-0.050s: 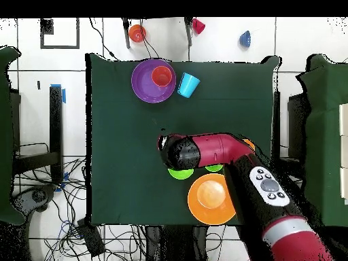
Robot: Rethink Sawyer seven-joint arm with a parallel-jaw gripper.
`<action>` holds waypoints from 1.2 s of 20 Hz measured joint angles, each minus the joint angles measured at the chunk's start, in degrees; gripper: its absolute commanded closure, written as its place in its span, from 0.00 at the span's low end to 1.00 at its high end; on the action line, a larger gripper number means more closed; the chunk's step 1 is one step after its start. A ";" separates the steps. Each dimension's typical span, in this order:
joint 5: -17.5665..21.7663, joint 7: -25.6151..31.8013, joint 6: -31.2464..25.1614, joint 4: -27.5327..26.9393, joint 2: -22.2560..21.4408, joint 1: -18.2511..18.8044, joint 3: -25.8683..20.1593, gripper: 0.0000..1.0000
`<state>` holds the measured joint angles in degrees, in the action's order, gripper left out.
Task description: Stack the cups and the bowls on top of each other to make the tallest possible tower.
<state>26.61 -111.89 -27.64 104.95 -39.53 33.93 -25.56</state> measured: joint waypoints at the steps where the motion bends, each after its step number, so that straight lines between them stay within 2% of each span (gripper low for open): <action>1: 0.01 0.00 -0.26 0.74 -1.07 0.23 0.00 0.00; 6: 0.03 0.00 -1.73 2.70 -4.40 0.67 0.01 0.00; 10: 0.05 0.00 -3.19 2.86 -5.28 0.48 0.00 0.00; 18: 0.28 0.00 -3.44 2.87 -5.12 -0.75 0.26 0.00; 24: 3.32 0.00 0.58 2.96 -3.43 -3.95 2.14 0.00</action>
<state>29.93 -111.89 -27.05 107.91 -42.96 29.98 -23.43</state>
